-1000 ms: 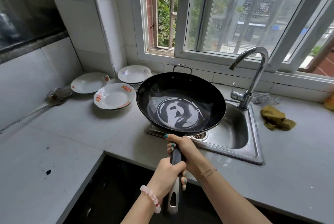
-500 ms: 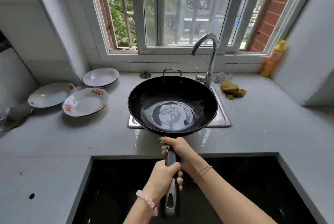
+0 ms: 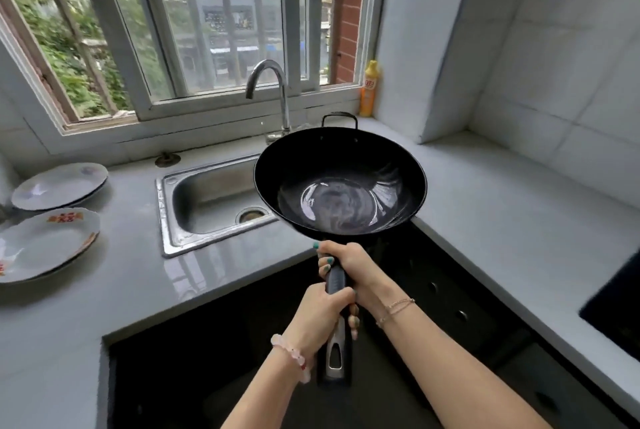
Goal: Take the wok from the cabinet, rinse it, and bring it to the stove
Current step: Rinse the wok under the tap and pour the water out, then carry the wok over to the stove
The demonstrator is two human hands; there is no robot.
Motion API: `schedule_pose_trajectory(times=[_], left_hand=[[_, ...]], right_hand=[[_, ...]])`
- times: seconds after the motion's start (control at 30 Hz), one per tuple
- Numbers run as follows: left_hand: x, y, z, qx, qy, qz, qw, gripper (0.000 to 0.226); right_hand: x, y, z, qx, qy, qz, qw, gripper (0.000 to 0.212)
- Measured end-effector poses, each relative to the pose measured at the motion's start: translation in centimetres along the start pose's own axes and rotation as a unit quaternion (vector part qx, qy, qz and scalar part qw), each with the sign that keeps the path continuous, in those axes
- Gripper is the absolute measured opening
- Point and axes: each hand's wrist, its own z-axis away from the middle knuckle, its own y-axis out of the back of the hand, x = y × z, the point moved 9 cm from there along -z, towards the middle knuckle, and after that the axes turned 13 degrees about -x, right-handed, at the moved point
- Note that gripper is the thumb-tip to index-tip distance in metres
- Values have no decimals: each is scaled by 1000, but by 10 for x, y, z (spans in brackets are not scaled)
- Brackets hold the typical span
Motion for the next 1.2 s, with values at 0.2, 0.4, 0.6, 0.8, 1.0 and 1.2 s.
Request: schedule_pose_trajectory(times=[0.2,0.4,0.6,0.8,1.0,1.2], left_hand=[[-2,-64,-32,-102,21,-54,993,22],[-16,-148,-77,-198,45,-80,976,24],[-39,-230,-125,-257,82,-102,958,14],[-62,-287,-182,-287,111,-150,940,22],[-77,-311,-216,-289,149,-130,937,11],[-86,-309,-251,-296,184,-143,926,7]], right_hand=[[-53,55,51,72,97,-1,993,31],[-107,129,111,146,174,-16,974,31],[-152,208,167,200,205,-36,957,29],[-184,284,195,253,200,-50,945,30],[-196,332,197,267,187,-77,942,30],[-199,365,181,285,170,-102,938,30]])
